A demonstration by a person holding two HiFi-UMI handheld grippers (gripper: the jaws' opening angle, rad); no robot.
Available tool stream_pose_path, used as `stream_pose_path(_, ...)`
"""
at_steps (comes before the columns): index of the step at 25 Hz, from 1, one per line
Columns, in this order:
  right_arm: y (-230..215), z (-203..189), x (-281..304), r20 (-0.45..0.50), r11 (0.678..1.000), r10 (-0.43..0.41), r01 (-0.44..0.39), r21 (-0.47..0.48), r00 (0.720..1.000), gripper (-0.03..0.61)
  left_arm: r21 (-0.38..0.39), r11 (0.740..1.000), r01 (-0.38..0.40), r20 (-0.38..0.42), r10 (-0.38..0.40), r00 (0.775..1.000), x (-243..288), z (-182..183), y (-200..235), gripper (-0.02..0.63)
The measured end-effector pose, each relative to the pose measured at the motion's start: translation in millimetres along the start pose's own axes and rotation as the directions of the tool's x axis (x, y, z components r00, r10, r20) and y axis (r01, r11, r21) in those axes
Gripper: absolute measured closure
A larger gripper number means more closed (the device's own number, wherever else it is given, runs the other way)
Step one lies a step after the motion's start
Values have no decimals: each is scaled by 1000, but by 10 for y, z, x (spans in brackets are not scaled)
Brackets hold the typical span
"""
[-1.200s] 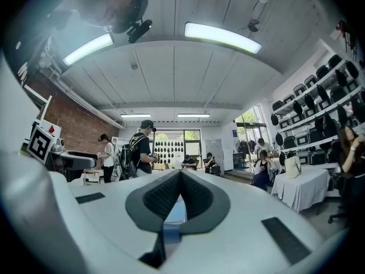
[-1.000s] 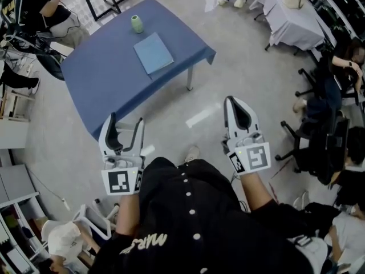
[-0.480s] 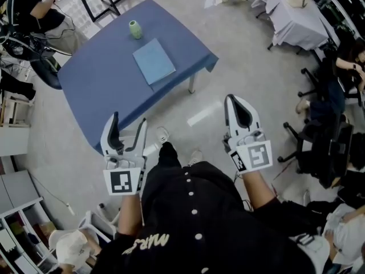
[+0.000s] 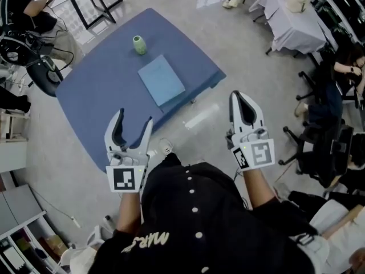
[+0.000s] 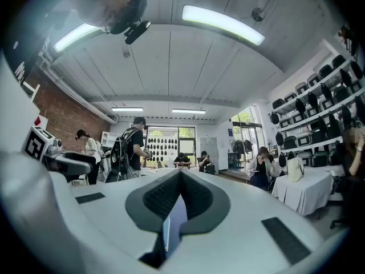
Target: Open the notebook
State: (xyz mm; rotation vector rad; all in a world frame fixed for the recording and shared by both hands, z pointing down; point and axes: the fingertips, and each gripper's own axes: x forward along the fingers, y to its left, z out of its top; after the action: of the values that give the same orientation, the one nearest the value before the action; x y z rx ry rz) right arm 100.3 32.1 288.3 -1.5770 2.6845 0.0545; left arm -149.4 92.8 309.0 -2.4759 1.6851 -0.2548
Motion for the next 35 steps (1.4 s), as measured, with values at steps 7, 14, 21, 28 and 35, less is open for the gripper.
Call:
stream_pose_path(7, 148, -13, 544, -6, 999, -40, 40, -11, 999, 577, -10, 992, 122, -87, -122, 989, 311, -224, 406, 314)
stream_pose_path(14, 271, 1, 995, -1, 995, -99, 99, -10, 995, 577, -18, 971, 238, -108, -239, 965, 667, -275, 794, 310)
stream_pose_path(21, 5, -277, 1231, -58, 991, -130, 130, 2, 990, 577, 86, 892, 443, -152, -428, 891, 1304, -571, 574, 310)
stream_pose_path(28, -466, -643, 1649, -107, 995, -81, 86, 41, 991, 577, 336, 674, 658, -358, -555, 751, 2075, -1033, 138, 308)
stream_pose_path(35, -832, -1189, 1775, -199, 986, -82, 109, 127, 976, 577, 362, 247, 899, -679, -590, 436, 2522, -1938, -331, 310)
